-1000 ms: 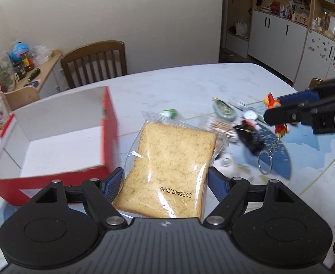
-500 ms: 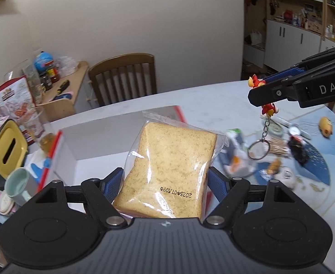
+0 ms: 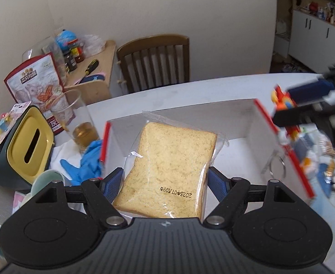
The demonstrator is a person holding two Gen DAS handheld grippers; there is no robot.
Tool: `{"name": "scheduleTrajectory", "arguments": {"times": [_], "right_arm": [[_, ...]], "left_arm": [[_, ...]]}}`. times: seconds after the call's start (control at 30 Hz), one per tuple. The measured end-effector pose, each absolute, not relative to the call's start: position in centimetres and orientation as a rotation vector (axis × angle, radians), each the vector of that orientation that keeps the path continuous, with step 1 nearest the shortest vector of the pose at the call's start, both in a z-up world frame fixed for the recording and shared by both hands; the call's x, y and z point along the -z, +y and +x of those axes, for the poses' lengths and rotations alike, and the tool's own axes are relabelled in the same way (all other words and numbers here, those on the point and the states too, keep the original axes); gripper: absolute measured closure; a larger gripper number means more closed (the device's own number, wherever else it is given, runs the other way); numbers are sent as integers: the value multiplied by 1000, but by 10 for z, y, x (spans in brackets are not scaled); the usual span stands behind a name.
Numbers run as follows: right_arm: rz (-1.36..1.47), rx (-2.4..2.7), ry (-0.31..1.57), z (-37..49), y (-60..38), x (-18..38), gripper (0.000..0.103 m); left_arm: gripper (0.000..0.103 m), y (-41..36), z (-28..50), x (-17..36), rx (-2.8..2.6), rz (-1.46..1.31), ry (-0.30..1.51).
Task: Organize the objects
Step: 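Carry the bread bag and fish keychain with both grippers into the red box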
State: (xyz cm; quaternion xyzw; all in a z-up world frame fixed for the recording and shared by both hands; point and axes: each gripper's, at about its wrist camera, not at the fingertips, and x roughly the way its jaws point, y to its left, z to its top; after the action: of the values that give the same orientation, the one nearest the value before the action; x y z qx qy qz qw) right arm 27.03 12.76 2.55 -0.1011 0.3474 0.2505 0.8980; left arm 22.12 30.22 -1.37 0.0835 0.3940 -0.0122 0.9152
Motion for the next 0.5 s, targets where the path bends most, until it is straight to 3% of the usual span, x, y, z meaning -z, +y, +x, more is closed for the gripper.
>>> {"name": "scheduleTrajectory", "arguments": {"times": [0.5], "right_arm": [[-320,-473,906,302,178,57,66]], "left_arm": [[25,307,291,75,57,242,969]]}}
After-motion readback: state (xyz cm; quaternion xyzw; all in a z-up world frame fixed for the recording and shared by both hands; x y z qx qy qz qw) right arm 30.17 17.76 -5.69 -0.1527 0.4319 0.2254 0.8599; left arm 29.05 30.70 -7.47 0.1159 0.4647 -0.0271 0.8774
